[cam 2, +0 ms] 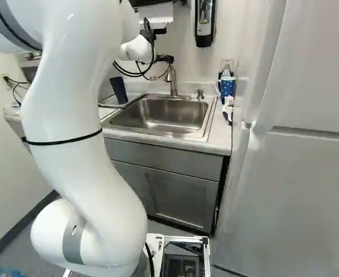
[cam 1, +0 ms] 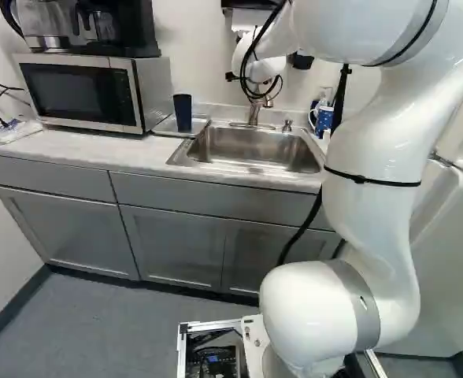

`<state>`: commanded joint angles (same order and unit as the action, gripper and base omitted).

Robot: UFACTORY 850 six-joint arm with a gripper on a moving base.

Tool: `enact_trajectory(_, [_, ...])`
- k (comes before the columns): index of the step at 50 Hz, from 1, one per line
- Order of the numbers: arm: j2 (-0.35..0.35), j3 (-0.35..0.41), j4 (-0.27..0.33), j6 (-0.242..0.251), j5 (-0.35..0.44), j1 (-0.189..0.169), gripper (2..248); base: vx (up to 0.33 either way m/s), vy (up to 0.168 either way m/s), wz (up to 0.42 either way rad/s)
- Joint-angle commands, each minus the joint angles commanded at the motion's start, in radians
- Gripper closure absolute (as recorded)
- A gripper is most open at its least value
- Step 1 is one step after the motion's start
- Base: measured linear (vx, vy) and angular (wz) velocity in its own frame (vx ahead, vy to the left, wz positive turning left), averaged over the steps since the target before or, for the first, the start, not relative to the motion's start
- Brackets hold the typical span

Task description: Rinse the cup and place it in the tray

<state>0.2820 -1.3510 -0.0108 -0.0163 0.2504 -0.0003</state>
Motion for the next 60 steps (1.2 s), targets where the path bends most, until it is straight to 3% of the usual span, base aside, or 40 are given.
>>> enact_trajectory(16, [-0.016, 0.018, 0.0, 0.0, 0.009, -0.013, 3, 0.0, 0.0, 0.0])
enact_trajectory(38, [-0.1, 0.112, 0.0, 0.0, 0.001, -0.047, 3, 0.0, 0.0, 0.0])
enact_trajectory(60, [-0.213, 0.233, 0.0, 0.0, -0.15, -0.057, 3, 0.0, 0.0, 0.0])
